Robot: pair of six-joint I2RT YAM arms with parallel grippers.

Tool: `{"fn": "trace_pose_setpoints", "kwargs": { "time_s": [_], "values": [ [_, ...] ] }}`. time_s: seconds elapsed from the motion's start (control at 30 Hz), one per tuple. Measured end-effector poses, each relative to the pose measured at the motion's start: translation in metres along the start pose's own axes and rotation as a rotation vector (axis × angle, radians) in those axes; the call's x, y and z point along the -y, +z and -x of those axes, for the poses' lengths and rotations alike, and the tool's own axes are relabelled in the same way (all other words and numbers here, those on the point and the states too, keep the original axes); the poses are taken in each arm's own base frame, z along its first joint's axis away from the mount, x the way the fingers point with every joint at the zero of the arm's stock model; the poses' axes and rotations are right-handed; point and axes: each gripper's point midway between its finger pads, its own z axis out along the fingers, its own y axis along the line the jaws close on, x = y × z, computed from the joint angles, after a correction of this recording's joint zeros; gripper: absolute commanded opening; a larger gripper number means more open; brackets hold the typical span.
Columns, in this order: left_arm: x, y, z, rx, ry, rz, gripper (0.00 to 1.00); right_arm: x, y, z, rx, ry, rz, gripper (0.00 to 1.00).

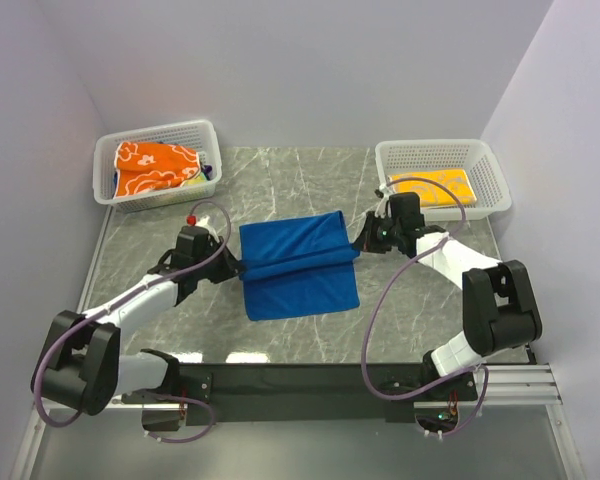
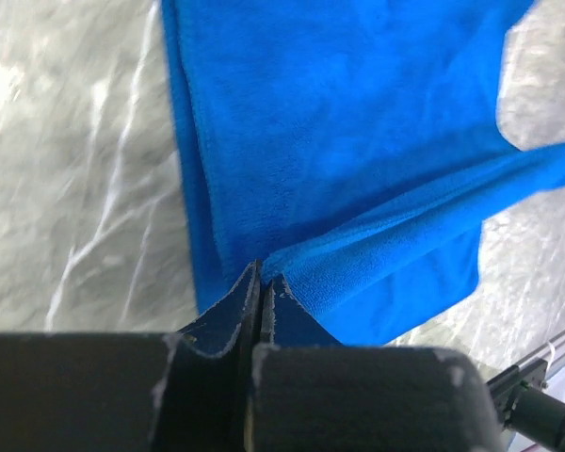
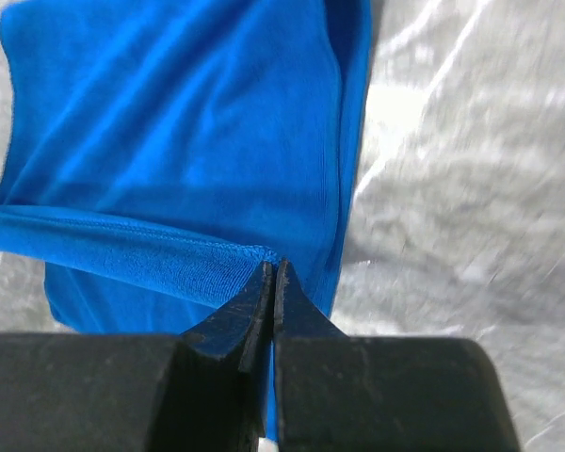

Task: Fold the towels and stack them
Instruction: Fold the towel

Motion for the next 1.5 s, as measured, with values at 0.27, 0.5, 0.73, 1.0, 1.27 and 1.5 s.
{"fn": "trace_pose_setpoints", "kwargs": {
  "time_s": [0.27,0.5,0.73,1.0,1.27,1.5],
  "values": [
    [-0.018,0.007,-0.015,-0.014,-0.07,0.054,0.01,0.007,0.01,-0.03,-0.08,0.093,-0.003,0.0],
    [-0.037,0.028,-0.031,-0.074,-0.124,0.114,0.01,0.019,0.025,-0.048,-0.138,0.144,-0.031,0.0],
    [-0.029,0.051,-0.009,-0.063,-0.136,0.131,0.01,0.029,0.031,-0.049,-0.132,0.169,-0.067,0.0],
    [-0.013,0.068,0.039,-0.018,-0.085,0.175,0.01,0.027,0.031,-0.014,-0.077,0.153,-0.088,0.0],
    [0.045,0.053,0.132,0.153,0.064,0.12,0.01,-0.002,0.008,0.111,0.179,-0.003,-0.097,0.0],
    [0.1,0.046,0.219,0.347,0.222,0.044,0.01,-0.023,-0.023,0.207,0.403,-0.165,-0.138,0.0]
  ]
}}
